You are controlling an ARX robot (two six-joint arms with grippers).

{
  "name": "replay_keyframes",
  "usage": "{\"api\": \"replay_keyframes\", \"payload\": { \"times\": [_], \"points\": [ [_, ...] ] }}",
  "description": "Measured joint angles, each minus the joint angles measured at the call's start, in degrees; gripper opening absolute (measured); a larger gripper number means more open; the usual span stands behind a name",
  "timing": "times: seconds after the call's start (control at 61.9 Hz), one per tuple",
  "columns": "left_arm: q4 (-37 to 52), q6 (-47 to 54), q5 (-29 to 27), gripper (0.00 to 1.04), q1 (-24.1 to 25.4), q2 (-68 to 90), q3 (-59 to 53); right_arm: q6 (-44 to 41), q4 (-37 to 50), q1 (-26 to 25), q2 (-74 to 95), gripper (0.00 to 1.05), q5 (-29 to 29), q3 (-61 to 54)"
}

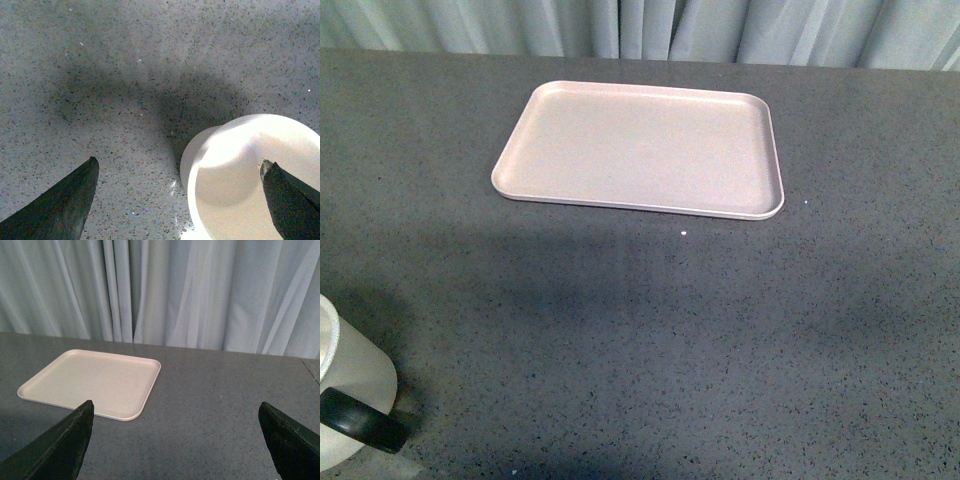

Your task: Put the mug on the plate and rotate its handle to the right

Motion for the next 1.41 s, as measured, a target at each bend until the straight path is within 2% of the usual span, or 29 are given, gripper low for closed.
{"api": "replay_keyframes", "payload": {
  "times": [0.598, 0.695, 0.743, 1.196, 1.406],
  "points": [
    [2.56, 3.76, 0.24, 0.95, -0.24, 9.51, 2.01, 0.0, 0.0, 0.0, 0.0, 0.96, 0.0, 0.0],
    [2.54, 4.11, -0.04, 0.84, -0.66, 10.21, 2.86, 0.0, 0.0, 0.0, 0.0, 0.96, 0.0, 0.0],
    [2.54, 4.13, -0.46, 0.73, -1.38, 10.78, 3.19, 0.0, 0.0, 0.0, 0.0, 0.96, 0.0, 0.0],
    [1.73, 2.38, -2.43, 0.04, -7.23, 12.98, 4.44, 0.0, 0.0, 0.0, 0.0, 0.96, 0.0, 0.0],
    [-2.62, 0.72, -2.23, 0.02, -8.87, 11.56, 6.49, 0.0, 0.0, 0.0, 0.0, 0.96, 0.0, 0.0]
  ]
}}
